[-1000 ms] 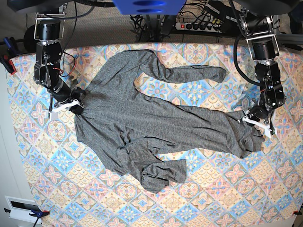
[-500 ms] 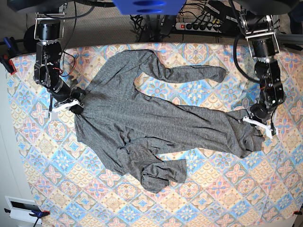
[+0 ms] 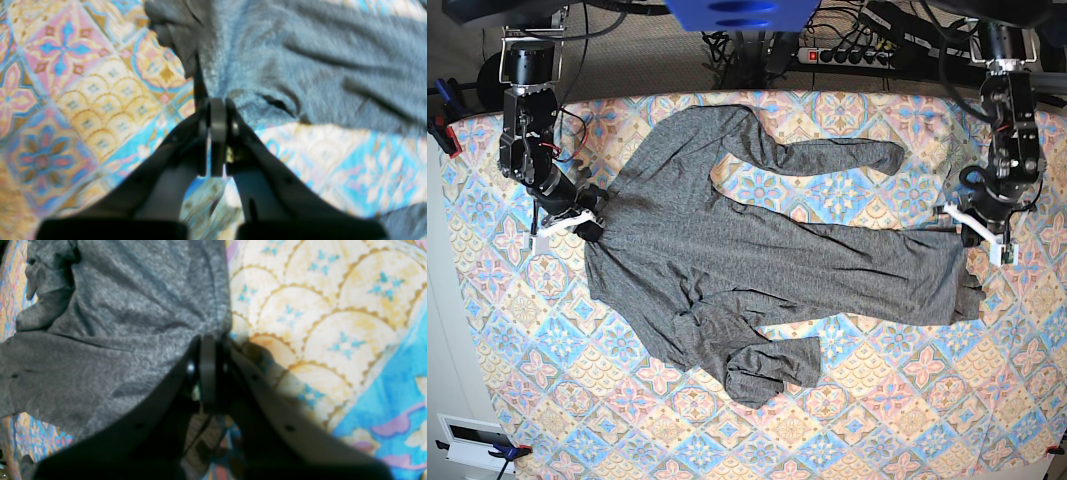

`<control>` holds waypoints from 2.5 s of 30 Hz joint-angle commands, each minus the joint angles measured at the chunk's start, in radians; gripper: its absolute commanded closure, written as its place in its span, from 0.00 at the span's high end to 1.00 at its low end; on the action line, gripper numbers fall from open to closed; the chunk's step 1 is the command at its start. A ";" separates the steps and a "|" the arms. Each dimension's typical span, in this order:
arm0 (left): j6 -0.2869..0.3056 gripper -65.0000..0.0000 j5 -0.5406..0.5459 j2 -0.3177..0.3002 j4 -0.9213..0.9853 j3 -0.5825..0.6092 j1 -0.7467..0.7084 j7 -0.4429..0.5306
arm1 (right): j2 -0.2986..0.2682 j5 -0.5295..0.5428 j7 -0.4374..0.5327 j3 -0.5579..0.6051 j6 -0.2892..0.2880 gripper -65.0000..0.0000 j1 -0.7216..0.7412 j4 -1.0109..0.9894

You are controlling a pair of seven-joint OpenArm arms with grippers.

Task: Layout the t-shirt on the table in an organized manner, then fold the t-shirt properly
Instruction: 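Slide the left gripper along the shirt side toward the collar, pulling taut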

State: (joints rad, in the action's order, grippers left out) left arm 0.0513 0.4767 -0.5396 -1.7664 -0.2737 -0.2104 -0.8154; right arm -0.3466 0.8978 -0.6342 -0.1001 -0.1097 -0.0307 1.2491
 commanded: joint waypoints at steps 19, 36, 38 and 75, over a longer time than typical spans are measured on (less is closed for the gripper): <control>0.049 0.00 -0.011 -0.124 -0.103 -0.255 -0.292 0.031 | 0.004 -0.047 -0.117 0.007 0.028 0.00 -0.019 -0.013; 0.049 0.53 -0.011 -0.101 0.156 0.003 -0.097 0.034 | 0.004 -0.047 -0.117 0.009 0.028 0.00 -0.018 -0.013; 0.049 0.53 -0.011 -0.070 0.208 0.044 -0.036 0.034 | 0.004 -0.047 -0.117 0.009 0.028 0.00 -0.018 -0.013; 0.049 0.00 -0.011 -0.147 0.073 -0.011 -0.108 0.067 | 0.027 -0.047 -0.117 0.007 0.028 0.00 -0.019 -0.015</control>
State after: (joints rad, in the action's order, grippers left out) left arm 0.1059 0.4698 -0.6685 -1.6840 -0.2749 -0.3214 -0.7559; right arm -0.3271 0.8982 -0.6277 -0.1078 -0.1108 -0.0326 1.2491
